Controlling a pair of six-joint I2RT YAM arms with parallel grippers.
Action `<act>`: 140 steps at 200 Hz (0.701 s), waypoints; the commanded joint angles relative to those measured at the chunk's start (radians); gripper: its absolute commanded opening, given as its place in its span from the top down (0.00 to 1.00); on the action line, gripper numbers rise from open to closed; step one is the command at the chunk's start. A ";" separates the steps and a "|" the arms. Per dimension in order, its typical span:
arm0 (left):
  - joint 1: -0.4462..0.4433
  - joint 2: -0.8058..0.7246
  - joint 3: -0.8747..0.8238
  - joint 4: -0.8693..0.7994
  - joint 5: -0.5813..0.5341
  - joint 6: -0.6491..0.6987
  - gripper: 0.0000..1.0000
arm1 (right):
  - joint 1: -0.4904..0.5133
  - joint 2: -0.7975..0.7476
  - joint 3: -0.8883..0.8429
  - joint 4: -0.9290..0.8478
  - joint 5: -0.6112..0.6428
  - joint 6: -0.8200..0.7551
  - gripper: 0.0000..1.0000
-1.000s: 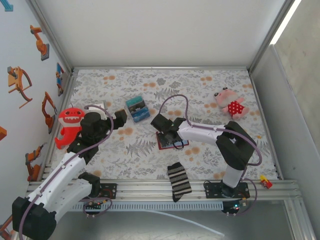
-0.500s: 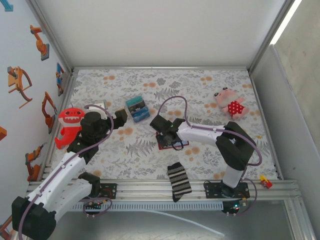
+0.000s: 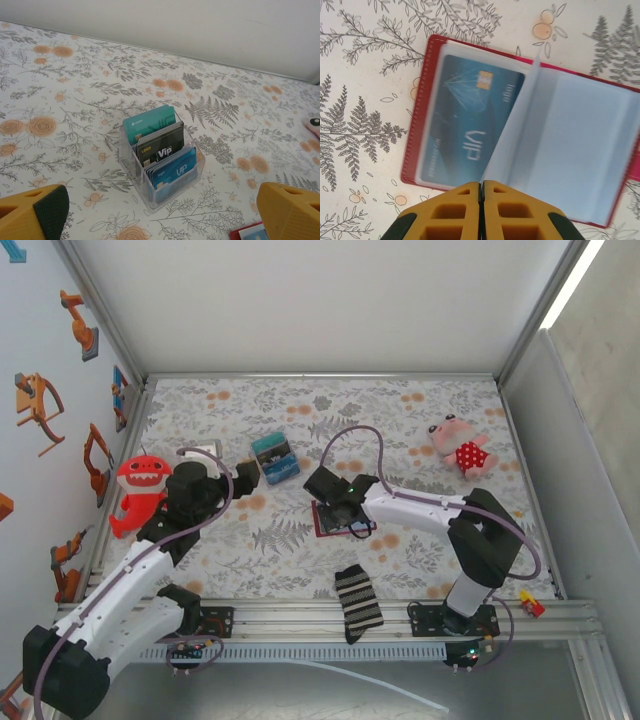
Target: Take the credit cards out of the card holder
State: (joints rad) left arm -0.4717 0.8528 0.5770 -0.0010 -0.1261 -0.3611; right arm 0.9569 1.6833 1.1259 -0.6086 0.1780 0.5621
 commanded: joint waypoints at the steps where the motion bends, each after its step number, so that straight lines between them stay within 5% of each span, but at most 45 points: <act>1: -0.016 0.012 0.038 -0.014 0.000 0.037 0.03 | -0.006 -0.031 -0.012 -0.034 0.046 0.029 0.92; 92: -0.235 0.139 0.048 -0.026 -0.210 0.125 0.03 | -0.073 -0.063 -0.063 -0.036 0.038 0.045 0.84; 140: -0.355 0.257 0.001 0.107 -0.257 0.134 0.03 | -0.126 -0.071 -0.096 -0.012 0.025 0.021 0.78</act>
State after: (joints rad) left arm -0.7860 1.0565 0.5926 0.0231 -0.3305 -0.2520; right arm 0.8593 1.6482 1.0546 -0.6212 0.1993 0.5884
